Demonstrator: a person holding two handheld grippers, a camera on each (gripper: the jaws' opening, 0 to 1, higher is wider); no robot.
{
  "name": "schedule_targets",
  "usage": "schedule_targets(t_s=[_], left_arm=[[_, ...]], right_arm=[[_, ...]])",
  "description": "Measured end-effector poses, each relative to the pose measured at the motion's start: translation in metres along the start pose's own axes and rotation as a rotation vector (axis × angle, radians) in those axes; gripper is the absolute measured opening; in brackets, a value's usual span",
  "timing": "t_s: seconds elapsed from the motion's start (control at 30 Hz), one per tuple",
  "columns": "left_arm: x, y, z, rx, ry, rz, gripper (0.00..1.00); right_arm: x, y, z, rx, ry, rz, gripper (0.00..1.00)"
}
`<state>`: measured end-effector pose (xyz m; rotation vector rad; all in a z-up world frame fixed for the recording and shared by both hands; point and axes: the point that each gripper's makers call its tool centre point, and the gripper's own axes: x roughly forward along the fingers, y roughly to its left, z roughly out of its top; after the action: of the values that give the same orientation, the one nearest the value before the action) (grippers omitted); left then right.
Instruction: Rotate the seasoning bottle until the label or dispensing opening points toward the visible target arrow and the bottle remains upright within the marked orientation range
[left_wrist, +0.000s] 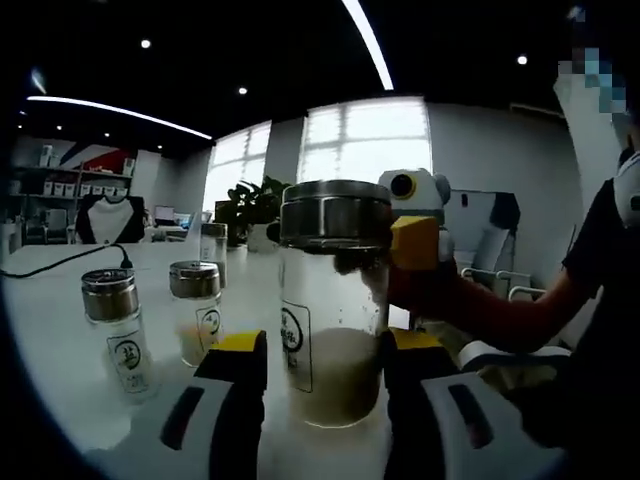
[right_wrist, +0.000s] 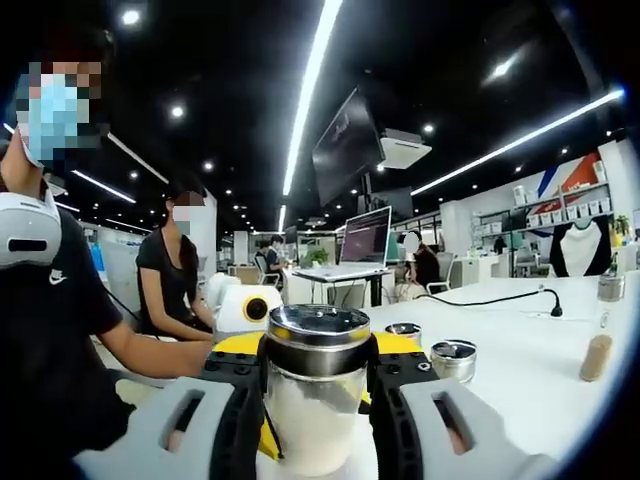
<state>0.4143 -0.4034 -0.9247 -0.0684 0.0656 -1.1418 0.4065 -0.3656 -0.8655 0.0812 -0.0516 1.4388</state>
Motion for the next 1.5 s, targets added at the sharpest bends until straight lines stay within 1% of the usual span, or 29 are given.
schedule_targets(t_s=[0.03, 0.13, 0.2, 0.23, 0.27, 0.3, 0.37, 0.4, 0.47, 0.5, 0.53, 0.6, 0.73, 0.9, 0.97, 1.0, 1.03, 1.07, 1.1, 1.27, 1.33, 1.37, 1.4, 1.43, 1.5], left_arm=[[0.002, -0.004, 0.001, -0.012, 0.0, -0.024, 0.43], [0.002, -0.004, 0.004, -0.022, 0.004, 0.003, 0.42], [0.001, -0.002, 0.006, -0.016, -0.007, 0.043, 0.42], [0.001, -0.001, 0.006, -0.012, -0.009, 0.052, 0.42], [0.001, 0.002, 0.004, -0.002, 0.004, 0.085, 0.42], [0.0, 0.005, 0.003, 0.007, 0.02, 0.119, 0.42], [-0.003, 0.016, 0.004, 0.067, 0.039, 0.203, 0.42], [-0.005, 0.02, 0.004, 0.085, 0.044, 0.238, 0.41], [-0.008, 0.026, 0.006, 0.095, 0.045, 0.294, 0.41], [-0.008, 0.027, 0.007, 0.082, 0.042, 0.298, 0.41], [-0.009, 0.028, 0.009, 0.073, 0.033, 0.318, 0.41], [-0.01, 0.03, 0.01, 0.083, 0.024, 0.362, 0.41], [-0.011, 0.036, 0.007, 0.133, 0.042, 0.436, 0.41], [-0.01, 0.037, 0.006, 0.133, 0.024, 0.477, 0.41], [-0.009, 0.038, 0.004, 0.136, 0.034, 0.473, 0.42], [-0.009, 0.038, 0.002, 0.133, 0.038, 0.451, 0.42], [-0.007, 0.036, 0.003, 0.131, 0.028, 0.426, 0.42], [-0.007, 0.035, 0.003, 0.123, 0.019, 0.415, 0.42], [-0.006, 0.031, 0.007, 0.099, -0.007, 0.374, 0.42], [-0.005, 0.026, 0.01, 0.09, -0.009, 0.293, 0.41], [-0.005, 0.023, 0.011, 0.074, -0.013, 0.244, 0.41], [-0.005, 0.019, 0.009, 0.058, -0.002, 0.204, 0.41], [-0.005, 0.016, 0.009, 0.054, 0.001, 0.178, 0.41], [-0.005, 0.013, 0.009, 0.044, -0.002, 0.148, 0.41], [-0.005, 0.009, 0.011, 0.042, -0.02, 0.113, 0.41]], right_arm=[[-0.001, -0.001, 0.001, 0.015, -0.016, 0.008, 0.37], [-0.004, -0.005, 0.005, 0.056, -0.063, -0.003, 0.37], [-0.005, -0.007, 0.006, 0.064, -0.084, -0.019, 0.37], [-0.004, -0.007, 0.006, 0.065, -0.087, -0.022, 0.38], [-0.002, -0.007, 0.006, 0.063, -0.089, -0.036, 0.38], [0.0, -0.008, 0.005, 0.05, -0.084, -0.054, 0.38], [0.003, -0.011, 0.005, 0.007, -0.077, -0.093, 0.38], [0.006, -0.013, 0.005, -0.006, -0.077, -0.128, 0.38], [0.009, -0.015, 0.006, -0.008, -0.087, -0.169, 0.38], [0.012, -0.016, 0.007, 0.001, -0.093, -0.192, 0.38], [0.013, -0.017, 0.007, 0.0, -0.098, -0.211, 0.38], [0.017, -0.019, 0.007, -0.028, -0.101, -0.263, 0.39], [0.022, -0.023, 0.0, -0.111, -0.045, -0.364, 0.4], [0.026, -0.024, -0.003, -0.132, -0.045, -0.43, 0.41], [0.025, -0.025, -0.004, -0.128, -0.031, -0.432, 0.41], [0.024, -0.026, -0.006, -0.122, -0.018, -0.435, 0.4], [0.021, -0.028, -0.005, -0.091, -0.015, -0.422, 0.4], [0.02, -0.028, -0.004, -0.077, -0.022, -0.408, 0.4], [0.018, -0.028, -0.003, -0.061, -0.028, -0.392, 0.4], [0.016, -0.022, 0.0, -0.087, -0.015, -0.328, 0.4], [0.017, -0.017, 0.0, -0.104, -0.008, -0.267, 0.4], [0.016, -0.013, -0.001, -0.109, 0.003, -0.235, 0.4], [0.015, -0.012, -0.001, -0.101, 0.004, -0.217, 0.4], [0.013, -0.009, -0.001, -0.068, -0.01, -0.185, 0.4], [0.011, -0.004, 0.002, -0.021, -0.05, -0.134, 0.4]])
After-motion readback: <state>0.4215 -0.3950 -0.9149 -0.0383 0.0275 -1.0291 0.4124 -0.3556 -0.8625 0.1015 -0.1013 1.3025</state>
